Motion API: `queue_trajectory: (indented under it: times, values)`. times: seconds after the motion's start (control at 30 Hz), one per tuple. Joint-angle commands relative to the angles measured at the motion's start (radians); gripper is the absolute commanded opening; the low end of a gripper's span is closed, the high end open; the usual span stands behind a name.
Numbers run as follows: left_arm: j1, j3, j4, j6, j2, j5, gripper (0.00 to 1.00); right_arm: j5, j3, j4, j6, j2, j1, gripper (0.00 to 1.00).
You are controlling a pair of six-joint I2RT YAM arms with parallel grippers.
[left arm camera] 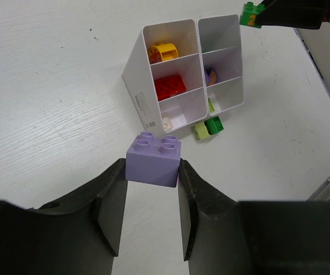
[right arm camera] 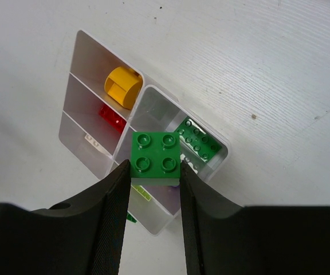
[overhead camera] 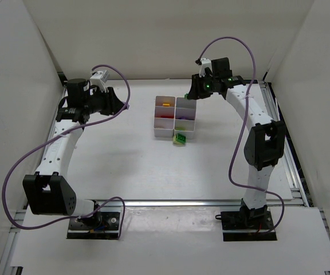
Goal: Sort the legos into containers by color
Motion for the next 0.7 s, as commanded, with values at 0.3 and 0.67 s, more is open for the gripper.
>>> queue_trajectory:
  times: [0.3,0.67]
  values:
    - [-0.006,0.008,-0.006,-0.002,0.004,0.014,0.1,0.0,-0.012,-0.008,-0.008,0.046,0.004,0.0]
    - [-0.006,0.015,-0.005,-0.008,0.018,0.018,0.1,-0.011,-0.016,-0.006,-0.051,0.072,0.007,0.3]
